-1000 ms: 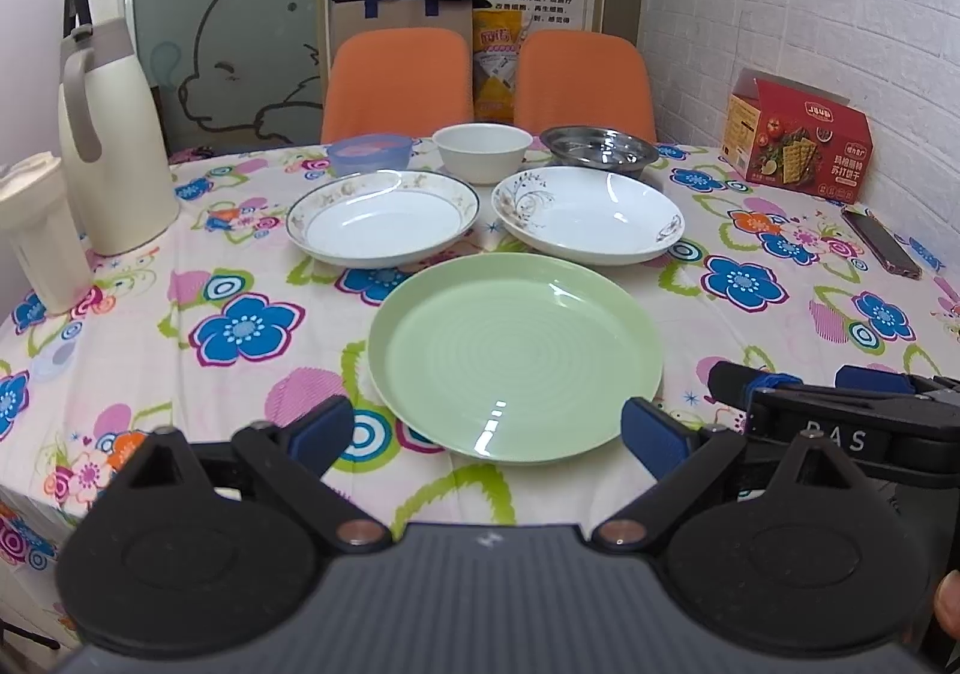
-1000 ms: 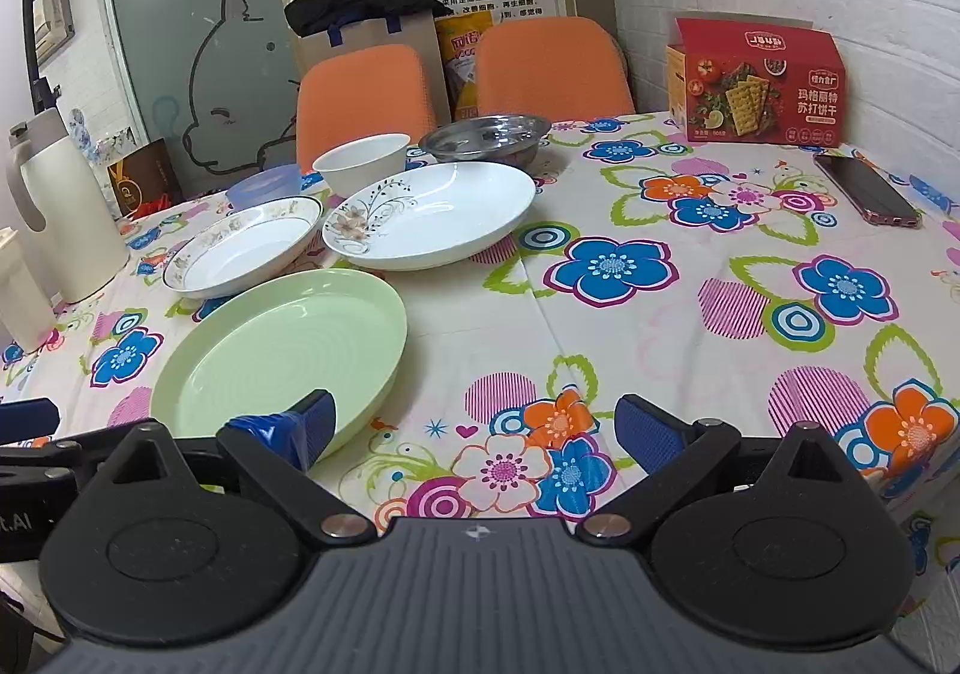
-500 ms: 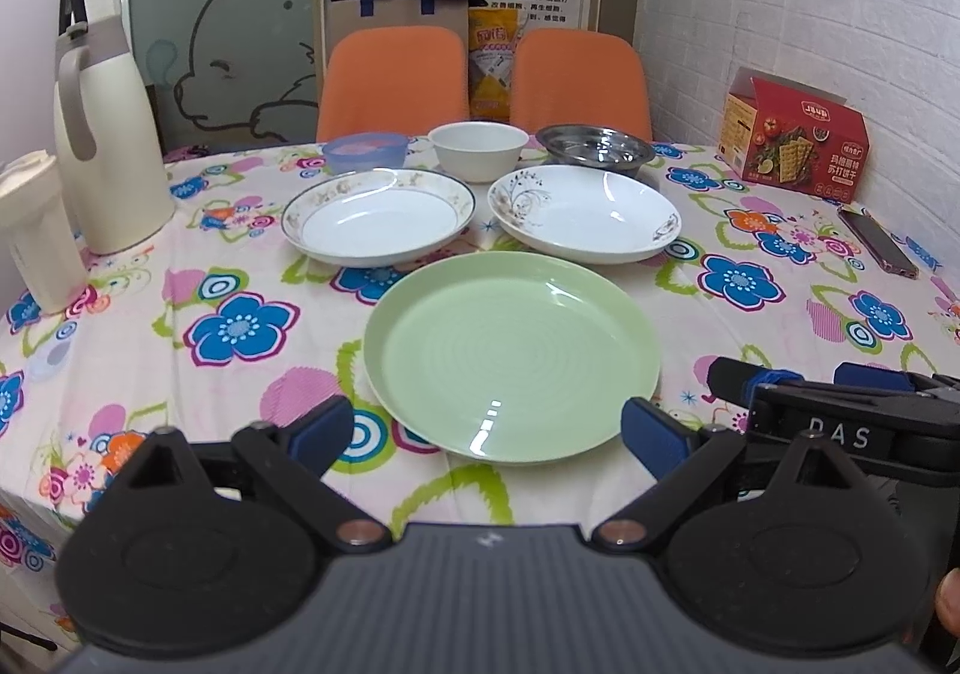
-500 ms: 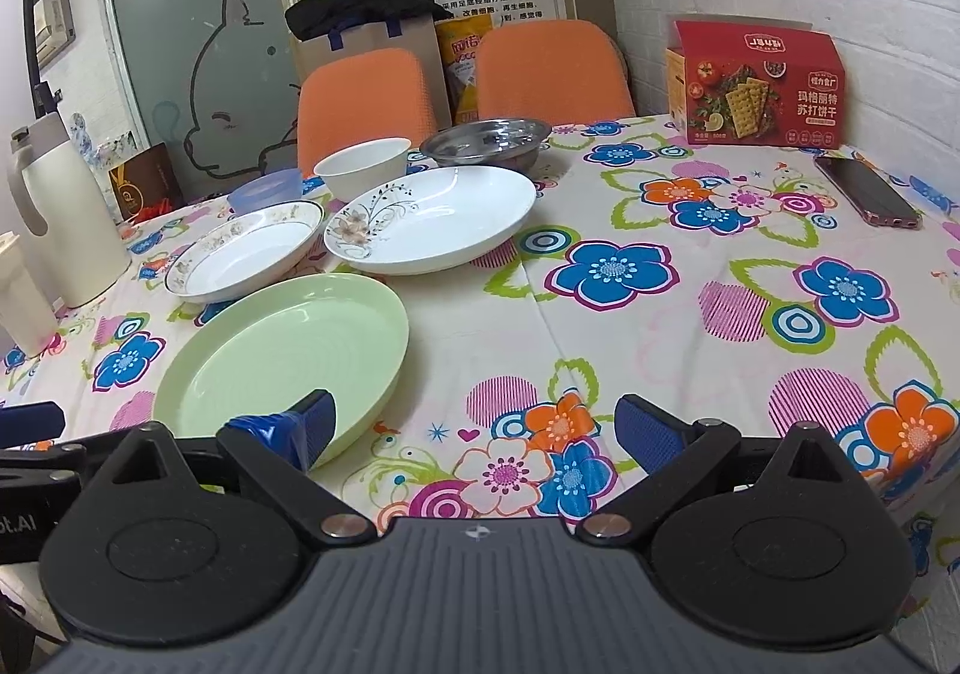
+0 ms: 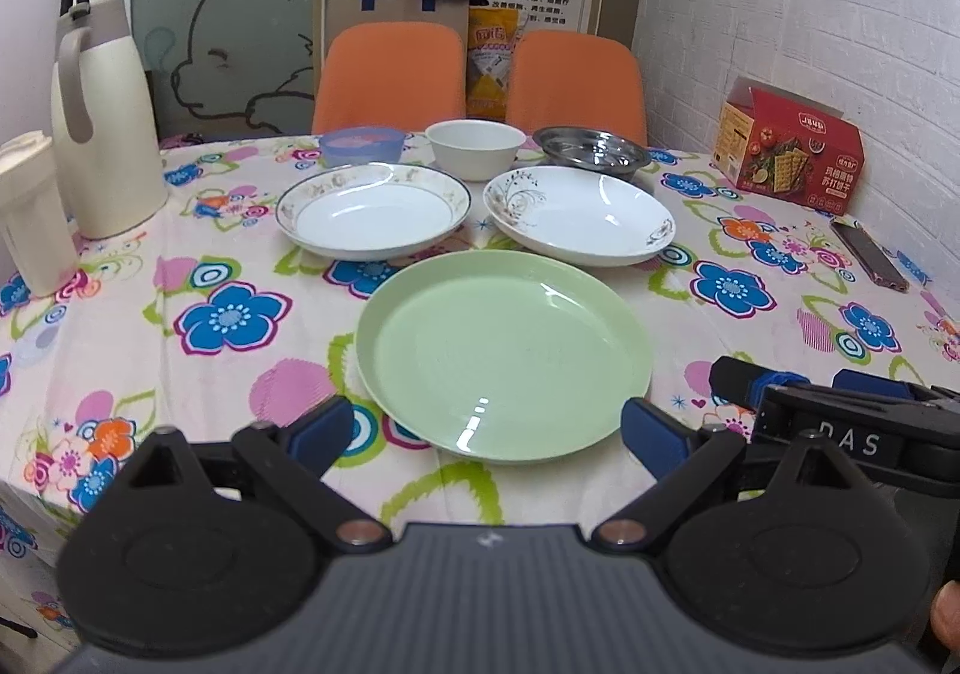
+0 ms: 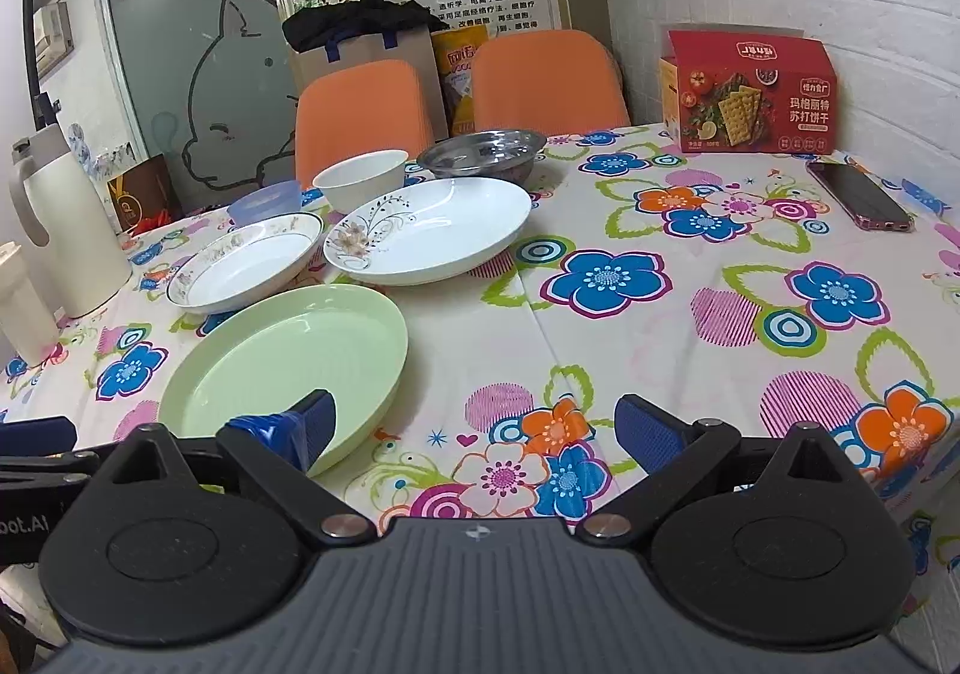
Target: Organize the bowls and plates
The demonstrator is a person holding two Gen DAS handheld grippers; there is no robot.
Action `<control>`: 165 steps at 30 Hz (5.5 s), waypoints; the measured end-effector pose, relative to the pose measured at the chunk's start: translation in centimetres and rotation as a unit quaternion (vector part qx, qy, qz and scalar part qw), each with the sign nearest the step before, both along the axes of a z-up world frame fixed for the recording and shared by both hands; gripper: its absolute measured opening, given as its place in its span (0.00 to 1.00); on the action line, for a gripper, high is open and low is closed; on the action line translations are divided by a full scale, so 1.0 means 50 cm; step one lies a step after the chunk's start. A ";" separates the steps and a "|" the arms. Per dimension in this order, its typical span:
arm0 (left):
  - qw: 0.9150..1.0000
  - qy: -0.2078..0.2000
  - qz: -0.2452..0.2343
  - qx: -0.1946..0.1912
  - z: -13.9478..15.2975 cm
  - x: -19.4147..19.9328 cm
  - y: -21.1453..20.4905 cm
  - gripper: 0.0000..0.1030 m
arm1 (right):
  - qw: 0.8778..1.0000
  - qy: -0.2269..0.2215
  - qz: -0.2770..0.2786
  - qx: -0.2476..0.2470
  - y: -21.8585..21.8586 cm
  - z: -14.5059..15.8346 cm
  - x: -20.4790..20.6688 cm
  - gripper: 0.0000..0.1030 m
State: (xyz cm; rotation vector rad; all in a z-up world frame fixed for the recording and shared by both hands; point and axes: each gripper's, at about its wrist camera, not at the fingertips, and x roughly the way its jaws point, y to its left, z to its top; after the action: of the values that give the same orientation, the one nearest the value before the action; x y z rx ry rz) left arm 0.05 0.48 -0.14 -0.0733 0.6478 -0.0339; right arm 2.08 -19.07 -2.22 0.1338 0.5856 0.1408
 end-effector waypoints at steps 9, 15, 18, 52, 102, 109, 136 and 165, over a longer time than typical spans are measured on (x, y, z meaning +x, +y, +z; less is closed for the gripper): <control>1.000 0.009 0.013 -0.020 -0.004 0.012 0.018 0.93 | 1.000 -0.006 0.010 -0.004 0.011 0.004 -0.001 0.85; 0.999 0.012 0.044 -0.029 -0.010 0.024 0.061 0.92 | 1.000 -0.003 0.002 -0.010 0.003 -0.002 0.001 0.85; 0.997 0.018 0.053 -0.045 -0.017 0.032 0.076 0.92 | 1.000 -0.002 -0.006 -0.004 -0.004 -0.004 0.006 0.85; 0.994 0.082 0.070 0.031 -0.037 0.212 0.094 0.93 | 0.996 0.039 0.051 -0.059 0.086 -0.013 0.159 0.85; 0.995 0.081 0.046 -0.022 -0.065 0.202 0.135 0.31 | 0.989 -0.020 0.134 -0.063 0.157 -0.060 0.114 0.53; 0.991 0.081 0.103 -0.004 -0.038 0.167 0.245 0.31 | 0.980 -0.036 0.190 -0.051 0.249 -0.041 0.109 0.53; 0.989 0.043 0.138 -0.019 -0.015 0.215 0.339 0.75 | 0.983 -0.003 0.184 -0.014 0.229 -0.022 0.167 0.56; 0.991 0.071 0.117 -0.002 -0.023 0.427 0.359 0.77 | 0.972 -0.009 0.230 -0.054 0.290 0.030 0.390 0.58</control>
State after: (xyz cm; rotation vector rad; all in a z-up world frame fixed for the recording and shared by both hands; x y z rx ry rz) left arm 21.39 18.44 -1.28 -0.1565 0.7775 0.1969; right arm 21.59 -4.59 -0.74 -0.1119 0.5981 0.5592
